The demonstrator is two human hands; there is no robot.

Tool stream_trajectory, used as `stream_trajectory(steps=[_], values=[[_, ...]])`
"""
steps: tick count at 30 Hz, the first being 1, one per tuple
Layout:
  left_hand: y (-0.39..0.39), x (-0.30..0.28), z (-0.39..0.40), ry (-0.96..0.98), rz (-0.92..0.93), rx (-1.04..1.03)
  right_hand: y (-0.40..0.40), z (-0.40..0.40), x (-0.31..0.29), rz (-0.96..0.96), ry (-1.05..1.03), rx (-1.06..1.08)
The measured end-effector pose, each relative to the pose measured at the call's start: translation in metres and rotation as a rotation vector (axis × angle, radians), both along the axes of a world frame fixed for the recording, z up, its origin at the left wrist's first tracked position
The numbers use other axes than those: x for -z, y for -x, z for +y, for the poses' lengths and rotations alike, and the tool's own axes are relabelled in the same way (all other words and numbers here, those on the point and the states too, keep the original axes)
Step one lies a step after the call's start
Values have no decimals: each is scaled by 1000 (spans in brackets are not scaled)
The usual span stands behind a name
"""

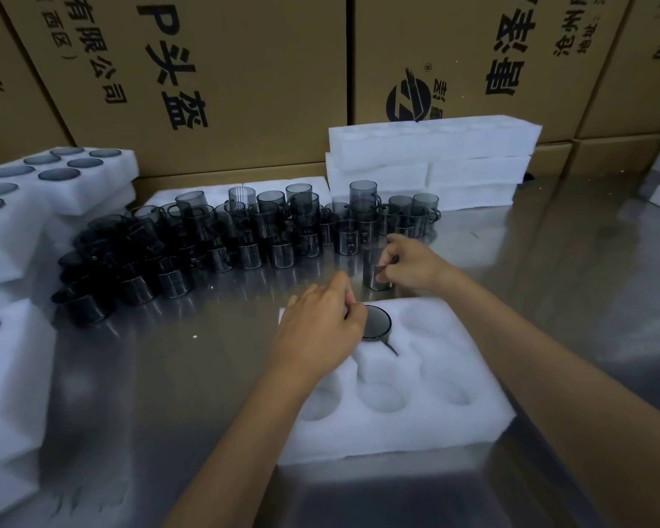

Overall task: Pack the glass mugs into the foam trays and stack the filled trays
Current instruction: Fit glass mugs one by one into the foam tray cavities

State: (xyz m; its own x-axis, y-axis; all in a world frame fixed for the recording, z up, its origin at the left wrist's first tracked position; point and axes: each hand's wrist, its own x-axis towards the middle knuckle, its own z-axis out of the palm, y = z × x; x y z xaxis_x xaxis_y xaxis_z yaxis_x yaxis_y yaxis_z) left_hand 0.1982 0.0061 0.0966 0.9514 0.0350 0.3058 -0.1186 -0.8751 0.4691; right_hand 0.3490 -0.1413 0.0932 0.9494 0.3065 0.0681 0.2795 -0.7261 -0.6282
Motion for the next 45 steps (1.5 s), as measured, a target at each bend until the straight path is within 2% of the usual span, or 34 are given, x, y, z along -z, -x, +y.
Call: stream_trajectory(steps=[2, 4, 7, 9, 16, 19, 21, 23, 29, 38, 41, 45], values=[[2, 1, 1, 7, 4, 7, 17, -5, -6, 5, -35, -53], [3, 1, 1, 61, -15, 28, 35, -10, -15, -89, -86, -90], [8, -8, -1, 256, -141, 78, 71, -17, -29, -244, -299, -60], [11, -16, -7, 267, -188, 123, 98, -20, -36, -291, -413, -50], [21, -28, -46, 293, -199, 214, 152, -46, -35, -181, -685, 98], [15, -19, -49, 429, -93, 271, 149, -62, -28, -71, -816, 95], [12, -11, -50, 474, -7, 291, 147, -69, -25, -32, -803, 94], [7, -4, -50, 424, 27, 281, 146, -73, -23, -7, -738, 91], [3, -2, -51, 282, 41, 278, 144, -77, -24, 27, -689, 123], [8, -1, -48, 187, 61, 234, 136, -75, -11, 41, -699, 204], [9, 0, -47, 224, 21, 233, 132, -76, -5, -30, -649, 210], [9, 2, -46, 353, -11, 227, 132, -82, -3, -7, -558, 117]])
